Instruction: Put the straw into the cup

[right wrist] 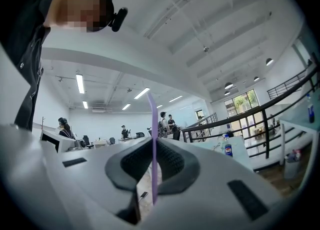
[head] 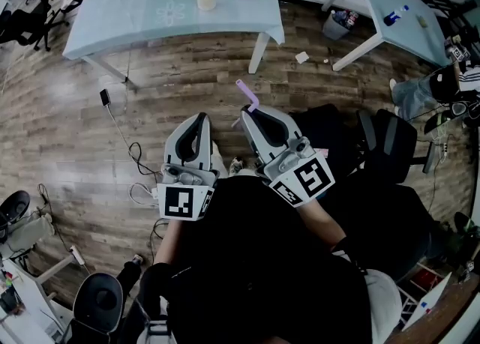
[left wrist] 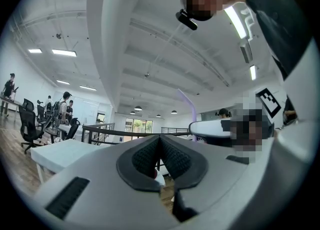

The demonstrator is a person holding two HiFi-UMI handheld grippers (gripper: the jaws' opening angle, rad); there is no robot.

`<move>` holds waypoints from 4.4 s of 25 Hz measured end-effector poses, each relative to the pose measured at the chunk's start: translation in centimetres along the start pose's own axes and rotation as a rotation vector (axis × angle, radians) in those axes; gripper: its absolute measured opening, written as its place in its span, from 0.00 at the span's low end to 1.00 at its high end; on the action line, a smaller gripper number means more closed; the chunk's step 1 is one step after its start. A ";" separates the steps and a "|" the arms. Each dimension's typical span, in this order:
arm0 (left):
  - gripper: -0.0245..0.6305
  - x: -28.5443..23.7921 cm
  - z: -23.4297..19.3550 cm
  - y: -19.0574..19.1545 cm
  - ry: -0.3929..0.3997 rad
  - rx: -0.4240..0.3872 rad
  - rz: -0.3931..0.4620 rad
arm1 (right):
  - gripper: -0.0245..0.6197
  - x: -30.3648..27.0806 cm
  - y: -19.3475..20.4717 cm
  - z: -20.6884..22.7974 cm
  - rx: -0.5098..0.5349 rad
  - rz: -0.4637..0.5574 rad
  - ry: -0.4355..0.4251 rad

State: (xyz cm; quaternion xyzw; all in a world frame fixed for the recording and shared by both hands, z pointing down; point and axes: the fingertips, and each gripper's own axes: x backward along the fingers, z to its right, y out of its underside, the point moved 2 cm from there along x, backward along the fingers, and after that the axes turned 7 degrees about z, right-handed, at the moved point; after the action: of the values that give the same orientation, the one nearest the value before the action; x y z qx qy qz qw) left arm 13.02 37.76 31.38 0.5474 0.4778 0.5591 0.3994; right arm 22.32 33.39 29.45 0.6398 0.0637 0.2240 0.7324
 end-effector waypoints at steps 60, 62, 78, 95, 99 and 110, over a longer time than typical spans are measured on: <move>0.05 -29.2 -25.8 6.3 0.126 0.123 -0.034 | 0.08 -33.1 3.6 19.9 0.008 -0.037 0.144; 0.05 -31.1 -26.3 6.7 0.123 0.121 -0.040 | 0.08 -34.2 3.8 21.6 0.000 -0.048 0.140; 0.05 -41.3 -30.5 9.7 -0.005 0.115 -0.025 | 0.08 -42.0 5.1 33.1 -0.040 -0.091 0.082; 0.05 -49.8 -36.6 14.3 0.152 0.146 -0.123 | 0.08 -49.3 11.2 41.5 -0.083 -0.164 0.332; 0.05 -52.6 -37.9 14.8 0.258 0.177 -0.122 | 0.08 -50.7 14.4 43.4 -0.088 -0.218 0.421; 0.05 -56.4 -39.3 16.2 0.424 0.214 -0.182 | 0.08 -50.9 22.0 46.3 -0.142 -0.291 0.587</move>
State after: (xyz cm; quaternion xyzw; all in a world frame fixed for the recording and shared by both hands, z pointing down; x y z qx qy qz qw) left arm -20.22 -24.42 36.34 0.4116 0.6548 0.5693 0.2787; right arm -10.85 -27.75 48.90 0.4794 0.3468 0.2957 0.7500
